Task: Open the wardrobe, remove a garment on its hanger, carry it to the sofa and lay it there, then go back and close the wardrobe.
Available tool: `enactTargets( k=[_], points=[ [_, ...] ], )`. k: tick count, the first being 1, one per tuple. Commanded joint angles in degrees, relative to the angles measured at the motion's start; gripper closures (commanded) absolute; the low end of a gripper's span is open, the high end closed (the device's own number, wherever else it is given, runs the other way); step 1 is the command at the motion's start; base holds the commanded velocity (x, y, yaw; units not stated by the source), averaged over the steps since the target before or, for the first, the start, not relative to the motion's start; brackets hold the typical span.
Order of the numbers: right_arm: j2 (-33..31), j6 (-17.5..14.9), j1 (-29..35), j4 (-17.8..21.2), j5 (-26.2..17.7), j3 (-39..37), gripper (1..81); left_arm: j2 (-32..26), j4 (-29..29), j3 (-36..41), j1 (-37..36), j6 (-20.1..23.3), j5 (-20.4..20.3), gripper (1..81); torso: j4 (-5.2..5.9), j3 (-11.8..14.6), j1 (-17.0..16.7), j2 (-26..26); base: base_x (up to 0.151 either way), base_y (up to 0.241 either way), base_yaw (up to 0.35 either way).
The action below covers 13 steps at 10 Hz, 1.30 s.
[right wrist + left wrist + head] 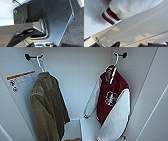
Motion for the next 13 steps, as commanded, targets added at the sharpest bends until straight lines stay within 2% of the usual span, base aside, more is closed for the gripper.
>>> enactTargets(
  k=[1,3,6,7,9,11,13],
  points=[
    [-0.4,0.0,1.9,0.4,-4.0,0.1,1.0,-6.1,-5.6,-3.2,-22.6,-0.1,1.7,1.0,0.00,0.0,0.1,0.0,0.000,0.000,0.000],
    [-0.3,0.0,1.9,0.5,-3.9,-0.3,1.0,-2.6,-5.0,-7.7,-20.6,0.0,1.6,1.0,0.02,0.0,0.1,-0.1,0.000,0.000,0.000],
    [0.1,0.0,2.3,0.4,-3.5,-0.2,1.0,3.2,-3.4,-16.9,-12.2,0.8,1.4,1.0,-0.02,0.0,0.2,0.0,0.000,0.000,0.000],
    [0.2,-0.1,2.6,0.3,-3.6,-0.2,1.0,4.7,-2.8,-19.1,-12.1,0.7,1.4,1.0,-0.05,0.0,0.3,0.0,0.000,0.000,0.000],
    [0.3,-0.1,2.4,0.1,-3.6,-0.2,1.0,5.9,-3.1,-18.9,-15.1,0.1,1.6,1.0,-0.05,0.0,0.4,0.1,0.000,0.000,0.000],
    [0.3,-0.1,2.3,0.1,-3.5,-0.3,1.0,7.3,-4.4,-18.9,-21.0,-0.1,1.8,1.0,-0.05,0.0,0.4,0.1,0.000,0.000,0.000],
    [0.3,-0.1,2.3,0.4,-3.5,-0.3,1.0,8.8,-6.6,-19.2,-26.4,-0.1,4.5,1.0,-0.05,0.0,0.4,0.1,0.000,0.000,0.000]
  ],
)
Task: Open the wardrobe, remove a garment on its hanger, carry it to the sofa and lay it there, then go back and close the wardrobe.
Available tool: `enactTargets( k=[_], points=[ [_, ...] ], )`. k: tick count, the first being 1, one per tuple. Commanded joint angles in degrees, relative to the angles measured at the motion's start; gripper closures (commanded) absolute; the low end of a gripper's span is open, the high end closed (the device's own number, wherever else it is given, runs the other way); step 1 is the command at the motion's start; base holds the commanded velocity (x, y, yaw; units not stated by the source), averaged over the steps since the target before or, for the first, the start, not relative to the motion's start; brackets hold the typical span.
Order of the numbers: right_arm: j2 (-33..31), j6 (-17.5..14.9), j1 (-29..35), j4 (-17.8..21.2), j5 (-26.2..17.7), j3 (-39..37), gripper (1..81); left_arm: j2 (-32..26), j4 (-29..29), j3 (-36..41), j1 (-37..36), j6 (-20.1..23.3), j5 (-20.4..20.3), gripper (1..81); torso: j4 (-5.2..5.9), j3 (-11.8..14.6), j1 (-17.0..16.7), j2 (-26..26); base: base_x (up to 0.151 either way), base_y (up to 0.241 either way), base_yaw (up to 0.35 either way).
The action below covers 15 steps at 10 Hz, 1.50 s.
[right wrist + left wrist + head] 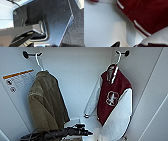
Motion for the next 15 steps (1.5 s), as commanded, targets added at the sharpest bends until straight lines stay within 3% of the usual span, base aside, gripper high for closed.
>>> enactTargets(
  k=[1,8,15],
  points=[
    [0.0,-0.1,1.8,0.5,-4.2,0.2,1.0,2.7,-3.7,0.5,-15.4,-0.3,3.6,1.0,0.00,0.0,0.0,0.0,0.000,0.000,0.000],
    [0.2,-0.1,2.0,0.6,-4.2,0.3,1.0,4.6,-9.5,0.0,-28.5,-0.9,5.0,1.0,0.00,0.0,0.1,0.0,0.000,0.000,0.000],
    [0.3,-0.1,2.0,0.6,-3.5,0.4,1.0,8.4,-10.8,-3.8,-42.3,-9.4,5.0,1.0,0.00,-0.1,0.1,0.1,0.000,0.000,0.000]
  ],
)
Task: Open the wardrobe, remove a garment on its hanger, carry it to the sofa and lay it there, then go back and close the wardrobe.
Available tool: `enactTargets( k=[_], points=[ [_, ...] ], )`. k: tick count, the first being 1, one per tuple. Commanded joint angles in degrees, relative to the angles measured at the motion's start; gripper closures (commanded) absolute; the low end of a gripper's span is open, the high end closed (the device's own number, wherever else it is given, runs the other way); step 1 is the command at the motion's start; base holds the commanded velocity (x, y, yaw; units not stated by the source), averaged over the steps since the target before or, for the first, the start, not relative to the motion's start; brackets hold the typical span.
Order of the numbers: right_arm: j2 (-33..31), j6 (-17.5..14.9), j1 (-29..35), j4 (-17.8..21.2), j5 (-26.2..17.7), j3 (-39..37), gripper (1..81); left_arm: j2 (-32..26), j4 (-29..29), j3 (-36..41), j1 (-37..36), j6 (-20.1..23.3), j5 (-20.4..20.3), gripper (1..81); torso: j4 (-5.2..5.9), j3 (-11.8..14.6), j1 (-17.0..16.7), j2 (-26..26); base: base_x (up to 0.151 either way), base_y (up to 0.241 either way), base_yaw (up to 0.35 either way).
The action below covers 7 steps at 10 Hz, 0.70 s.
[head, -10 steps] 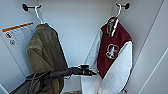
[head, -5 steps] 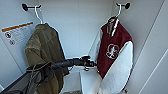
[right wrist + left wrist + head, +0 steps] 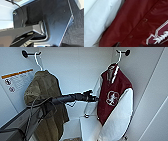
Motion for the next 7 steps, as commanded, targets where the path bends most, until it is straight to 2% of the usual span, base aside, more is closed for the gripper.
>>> enactTargets(
  k=[1,7],
  points=[
    [0.2,-0.1,1.9,0.5,-4.1,0.5,1.0,2.2,-2.4,-2.9,-15.1,-2.6,0.1,1.0,0.00,0.0,0.0,0.0,0.000,0.000,0.000],
    [0.4,0.0,1.5,0.6,-3.2,0.5,1.0,6.2,-11.8,-11.4,-22.2,-3.4,-0.6,1.0,0.00,0.0,0.0,0.0,0.000,0.000,0.000]
  ],
)
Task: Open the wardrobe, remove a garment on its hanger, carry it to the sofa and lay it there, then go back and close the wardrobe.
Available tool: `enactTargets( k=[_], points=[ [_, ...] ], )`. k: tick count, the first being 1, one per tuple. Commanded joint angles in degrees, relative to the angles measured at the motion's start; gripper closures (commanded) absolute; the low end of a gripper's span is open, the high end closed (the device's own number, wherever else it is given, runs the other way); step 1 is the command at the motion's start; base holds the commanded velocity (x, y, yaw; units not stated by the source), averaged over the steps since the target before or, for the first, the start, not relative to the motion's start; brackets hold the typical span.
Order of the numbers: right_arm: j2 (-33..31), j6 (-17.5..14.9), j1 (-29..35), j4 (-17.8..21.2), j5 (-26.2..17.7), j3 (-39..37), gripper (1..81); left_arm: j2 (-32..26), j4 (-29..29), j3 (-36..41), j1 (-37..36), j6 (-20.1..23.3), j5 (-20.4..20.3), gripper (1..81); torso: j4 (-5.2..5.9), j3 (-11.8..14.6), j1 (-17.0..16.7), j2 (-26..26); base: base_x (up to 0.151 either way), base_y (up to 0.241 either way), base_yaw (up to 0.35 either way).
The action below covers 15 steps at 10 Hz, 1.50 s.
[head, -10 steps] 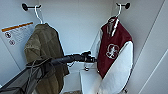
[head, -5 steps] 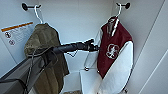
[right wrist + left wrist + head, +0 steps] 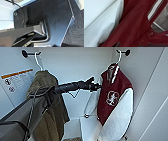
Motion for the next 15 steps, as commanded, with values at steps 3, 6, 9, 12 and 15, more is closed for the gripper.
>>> enactTargets(
  k=[3,6,9,12,15],
  points=[
    [0.7,0.0,1.6,0.5,-4.0,0.2,1.0,3.7,-8.6,-7.3,-17.7,-0.4,-0.4,1.0,0.00,0.0,0.0,0.0,0.000,0.000,0.000],
    [0.8,0.1,1.7,0.5,-3.9,0.2,1.0,5.4,-14.9,-10.5,-19.8,-0.5,-0.6,1.0,0.00,0.0,0.0,0.0,0.000,0.000,0.000],
    [1.0,0.1,1.8,0.5,-4.0,0.2,1.0,5.9,-21.9,-13.5,-21.6,-1.7,-1.1,1.0,0.00,0.0,0.0,0.0,0.000,0.000,0.000],
    [1.1,0.2,1.8,0.5,-4.0,0.1,1.0,7.3,-28.0,-16.2,-21.7,-3.0,-1.1,1.0,0.00,0.0,0.0,0.0,0.000,0.000,0.000],
    [1.4,0.3,1.9,0.5,-4.0,0.1,1.0,10.5,-28.9,-20.2,-22.4,-3.8,-1.3,1.0,0.00,0.0,0.0,0.0,0.000,0.000,0.000]
  ],
)
